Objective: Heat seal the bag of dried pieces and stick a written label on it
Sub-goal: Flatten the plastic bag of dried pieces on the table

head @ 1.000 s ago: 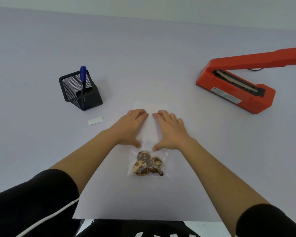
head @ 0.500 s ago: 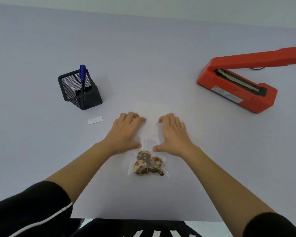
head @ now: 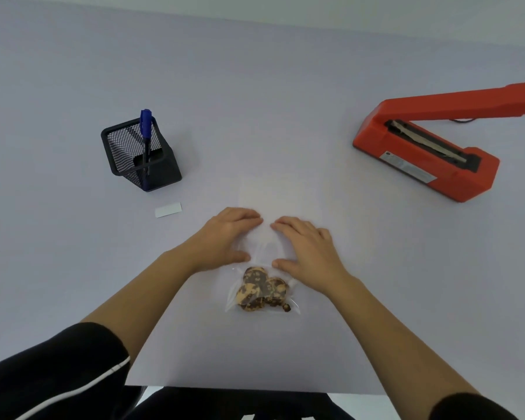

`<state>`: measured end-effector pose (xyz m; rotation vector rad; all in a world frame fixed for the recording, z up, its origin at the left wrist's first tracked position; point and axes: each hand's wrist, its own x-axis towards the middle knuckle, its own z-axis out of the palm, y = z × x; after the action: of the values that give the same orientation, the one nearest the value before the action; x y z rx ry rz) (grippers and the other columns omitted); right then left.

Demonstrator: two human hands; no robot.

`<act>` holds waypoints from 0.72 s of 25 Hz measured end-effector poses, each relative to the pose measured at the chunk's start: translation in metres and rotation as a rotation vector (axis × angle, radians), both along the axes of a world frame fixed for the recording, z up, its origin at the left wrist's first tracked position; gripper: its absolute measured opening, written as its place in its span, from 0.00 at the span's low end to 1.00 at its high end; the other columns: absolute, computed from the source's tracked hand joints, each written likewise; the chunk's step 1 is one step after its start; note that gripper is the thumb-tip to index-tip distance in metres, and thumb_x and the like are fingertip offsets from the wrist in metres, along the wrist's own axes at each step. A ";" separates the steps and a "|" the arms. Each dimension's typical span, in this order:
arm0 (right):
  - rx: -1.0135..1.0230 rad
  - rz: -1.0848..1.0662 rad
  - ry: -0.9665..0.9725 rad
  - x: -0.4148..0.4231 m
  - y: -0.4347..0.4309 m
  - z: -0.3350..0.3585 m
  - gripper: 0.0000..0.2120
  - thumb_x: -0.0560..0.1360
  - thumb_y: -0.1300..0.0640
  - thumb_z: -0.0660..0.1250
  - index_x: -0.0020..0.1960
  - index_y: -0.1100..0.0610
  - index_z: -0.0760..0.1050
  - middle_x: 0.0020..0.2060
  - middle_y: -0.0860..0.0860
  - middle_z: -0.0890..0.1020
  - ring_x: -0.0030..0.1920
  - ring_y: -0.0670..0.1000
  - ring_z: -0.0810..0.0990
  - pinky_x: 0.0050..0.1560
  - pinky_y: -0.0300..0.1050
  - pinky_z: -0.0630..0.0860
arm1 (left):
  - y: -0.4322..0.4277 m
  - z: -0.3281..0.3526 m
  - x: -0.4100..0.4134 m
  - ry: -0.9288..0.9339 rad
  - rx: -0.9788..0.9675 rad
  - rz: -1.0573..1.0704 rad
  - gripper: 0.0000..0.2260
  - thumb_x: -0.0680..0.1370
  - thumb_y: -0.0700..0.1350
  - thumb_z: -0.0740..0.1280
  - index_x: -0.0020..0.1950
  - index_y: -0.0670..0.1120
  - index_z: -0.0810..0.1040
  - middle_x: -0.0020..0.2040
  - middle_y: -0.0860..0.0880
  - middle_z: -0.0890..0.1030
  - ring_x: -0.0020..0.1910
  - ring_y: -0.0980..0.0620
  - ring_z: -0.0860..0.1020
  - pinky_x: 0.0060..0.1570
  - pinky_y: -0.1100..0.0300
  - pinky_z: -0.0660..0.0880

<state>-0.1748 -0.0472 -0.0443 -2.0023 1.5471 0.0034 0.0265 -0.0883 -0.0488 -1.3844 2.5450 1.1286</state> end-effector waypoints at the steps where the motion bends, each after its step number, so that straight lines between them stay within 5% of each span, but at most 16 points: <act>1: 0.012 0.015 0.020 -0.001 -0.005 0.002 0.34 0.70 0.46 0.69 0.72 0.47 0.59 0.71 0.43 0.62 0.69 0.46 0.61 0.62 0.46 0.58 | -0.004 0.002 0.000 -0.035 -0.001 -0.012 0.35 0.71 0.49 0.72 0.74 0.48 0.60 0.74 0.50 0.61 0.71 0.51 0.58 0.68 0.61 0.55; 12: 0.090 0.146 0.243 0.009 -0.050 0.008 0.62 0.57 0.39 0.76 0.75 0.57 0.40 0.76 0.51 0.44 0.74 0.52 0.48 0.70 0.52 0.53 | -0.031 0.009 -0.017 -0.349 -0.123 -0.131 0.53 0.63 0.60 0.74 0.76 0.47 0.45 0.77 0.49 0.49 0.75 0.49 0.51 0.71 0.53 0.53; 18: 0.045 0.120 0.223 0.006 -0.041 0.008 0.63 0.57 0.37 0.75 0.75 0.56 0.38 0.75 0.49 0.38 0.73 0.50 0.48 0.65 0.51 0.56 | -0.025 0.012 -0.013 -0.313 -0.109 -0.081 0.53 0.64 0.59 0.74 0.77 0.46 0.44 0.77 0.49 0.46 0.75 0.48 0.49 0.71 0.52 0.54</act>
<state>-0.1692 -0.0887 -0.0361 -2.1137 1.5427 0.3166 0.0136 -0.1138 -0.0371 -1.3431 2.4395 0.7057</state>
